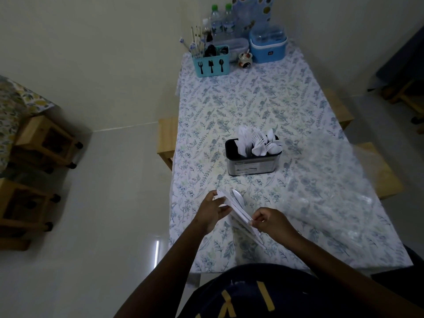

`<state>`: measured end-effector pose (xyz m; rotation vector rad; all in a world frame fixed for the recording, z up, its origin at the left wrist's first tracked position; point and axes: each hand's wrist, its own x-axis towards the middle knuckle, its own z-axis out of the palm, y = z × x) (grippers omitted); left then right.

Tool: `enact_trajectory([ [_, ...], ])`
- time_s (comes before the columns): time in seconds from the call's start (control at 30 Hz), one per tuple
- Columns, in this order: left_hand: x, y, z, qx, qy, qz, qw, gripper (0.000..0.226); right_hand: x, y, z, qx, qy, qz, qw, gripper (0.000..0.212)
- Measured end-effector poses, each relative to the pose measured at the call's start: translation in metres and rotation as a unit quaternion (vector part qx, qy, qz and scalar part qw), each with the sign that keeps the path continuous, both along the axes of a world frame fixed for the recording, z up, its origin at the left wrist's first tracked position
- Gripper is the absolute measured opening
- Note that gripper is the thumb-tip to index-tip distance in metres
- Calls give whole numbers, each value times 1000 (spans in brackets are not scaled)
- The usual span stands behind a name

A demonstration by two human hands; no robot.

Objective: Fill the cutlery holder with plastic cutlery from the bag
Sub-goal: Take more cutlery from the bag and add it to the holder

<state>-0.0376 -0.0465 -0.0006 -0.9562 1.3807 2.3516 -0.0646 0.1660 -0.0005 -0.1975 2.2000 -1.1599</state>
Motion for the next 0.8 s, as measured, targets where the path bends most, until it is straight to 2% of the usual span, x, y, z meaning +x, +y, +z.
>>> enact_trajectory([
  [0.2, 0, -6, 1, 25, 5, -2, 1000, 6, 1, -6, -1, -1, 2, 10, 1000, 13],
  [0.33, 2, -7, -5, -24, -17, -7, 1000, 28, 1, -12, -1, 19, 19, 48, 998, 12],
  [0.43, 5, -14, -8, -35, -28, 13, 999, 18, 3, -13, -8, 33, 27, 38, 998, 19],
  [0.53, 7, -24, -11, -62, -43, 40, 996, 12, 1, -10, -22, 95, 53, 20, 994, 19],
  [0.7, 13, -37, -15, -67, -44, 57, 995, 17, 10, -12, -41, 203, 109, 112, 967, 45],
  [0.8, 15, -42, -17, -58, -40, 64, 996, 17, 12, -18, -50, 233, 133, 133, 954, 46],
])
